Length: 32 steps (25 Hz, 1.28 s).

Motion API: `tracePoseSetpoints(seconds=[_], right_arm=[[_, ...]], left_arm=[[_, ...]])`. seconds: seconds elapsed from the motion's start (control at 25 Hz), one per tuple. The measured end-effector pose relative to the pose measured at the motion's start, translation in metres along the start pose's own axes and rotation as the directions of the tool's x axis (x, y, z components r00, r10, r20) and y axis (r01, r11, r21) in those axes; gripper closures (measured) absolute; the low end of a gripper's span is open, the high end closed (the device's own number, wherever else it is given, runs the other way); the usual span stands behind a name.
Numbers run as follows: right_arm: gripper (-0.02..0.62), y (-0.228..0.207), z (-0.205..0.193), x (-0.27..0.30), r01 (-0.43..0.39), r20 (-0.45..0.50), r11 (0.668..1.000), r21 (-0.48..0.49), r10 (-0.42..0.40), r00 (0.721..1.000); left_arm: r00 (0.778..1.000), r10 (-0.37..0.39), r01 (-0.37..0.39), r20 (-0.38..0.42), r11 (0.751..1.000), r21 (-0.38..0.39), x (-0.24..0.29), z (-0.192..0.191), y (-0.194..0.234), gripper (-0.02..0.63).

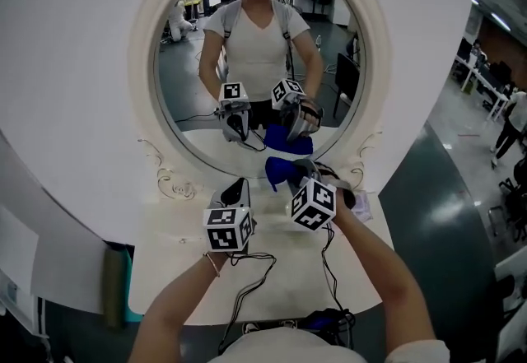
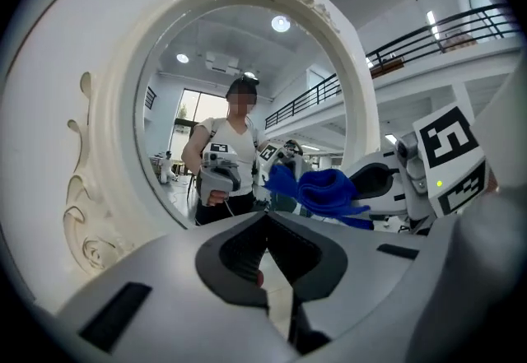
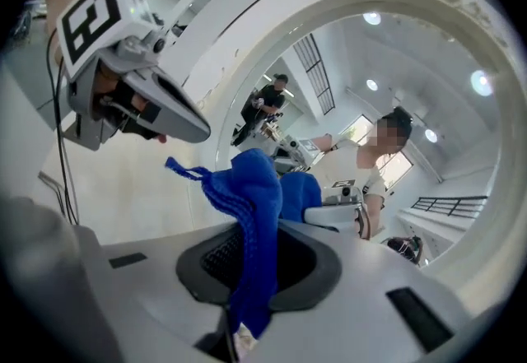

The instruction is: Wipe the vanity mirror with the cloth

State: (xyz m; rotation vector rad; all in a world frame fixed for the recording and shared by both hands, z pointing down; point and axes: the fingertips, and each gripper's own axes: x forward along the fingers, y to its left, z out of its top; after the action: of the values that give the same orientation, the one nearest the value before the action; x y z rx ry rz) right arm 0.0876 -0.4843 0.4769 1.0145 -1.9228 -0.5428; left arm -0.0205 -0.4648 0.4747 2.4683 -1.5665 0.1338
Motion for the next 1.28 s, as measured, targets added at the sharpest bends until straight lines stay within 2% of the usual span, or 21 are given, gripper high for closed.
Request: tracePoseSetpoints(seconds=[0.16,0.28,0.4,0.48,0.6,0.68,0.76,0.96,1.12,1.28], right_arm=[[0.532,0.001,0.024,-0.035,0.006,0.134,0.980,0.200,-0.033,0.990],[0.532,0.006,0.035,-0.062,-0.002,0.209,0.930,0.369,-0.081,0.974],[0.532,0.014,0.042,-0.087,-0.020,0.272,0.829,0.558,-0.161,0.949],[0.532,0.021,0.044,-0.103,-0.026,0.293,0.753,0.658,-0.224,0.929],[0.532,0.031,0.039,-0.124,-0.028,0.289,0.653,0.757,-0.297,0.910],[0.532,0.037,0.033,-0.138,-0.027,0.279,0.608,0.793,-0.325,0.904],[0.532,0.038,0.027,-0.150,-0.012,0.265,0.585,0.811,-0.350,0.898],[0.532,0.032,0.014,-0.176,0.004,0.252,0.529,0.849,-0.411,0.876],[0.532,0.049,0.010,-0.181,-0.041,0.278,0.533,0.845,-0.374,0.885],[0.532,0.063,0.003,-0.182,-0.069,0.289,0.532,0.844,-0.342,0.894]], left_arm=[[0.994,-0.028,0.032,0.107,0.999,-0.036,-0.037,0.027,-0.002,0.601],[0.980,-0.033,0.040,0.198,0.999,-0.031,-0.069,0.050,-0.001,0.601],[0.964,-0.025,0.034,0.266,0.999,-0.027,-0.104,0.065,-0.001,0.601],[0.955,-0.022,0.042,0.296,0.997,-0.060,-0.127,0.070,-0.001,0.601],[0.940,-0.054,0.100,0.337,0.988,-0.121,-0.162,0.074,-0.003,0.601],[0.933,-0.087,0.143,0.351,0.980,-0.138,-0.181,0.072,-0.006,0.601],[0.936,-0.092,0.148,0.340,0.979,-0.142,-0.190,0.066,-0.008,0.601],[0.959,-0.041,0.090,0.282,0.983,-0.162,-0.192,0.043,-0.015,0.601],[0.970,0.035,-0.002,0.242,0.991,-0.133,-0.196,0.023,-0.025,0.601],[0.972,0.079,-0.053,0.220,0.991,-0.122,-0.199,0.013,-0.032,0.601]])
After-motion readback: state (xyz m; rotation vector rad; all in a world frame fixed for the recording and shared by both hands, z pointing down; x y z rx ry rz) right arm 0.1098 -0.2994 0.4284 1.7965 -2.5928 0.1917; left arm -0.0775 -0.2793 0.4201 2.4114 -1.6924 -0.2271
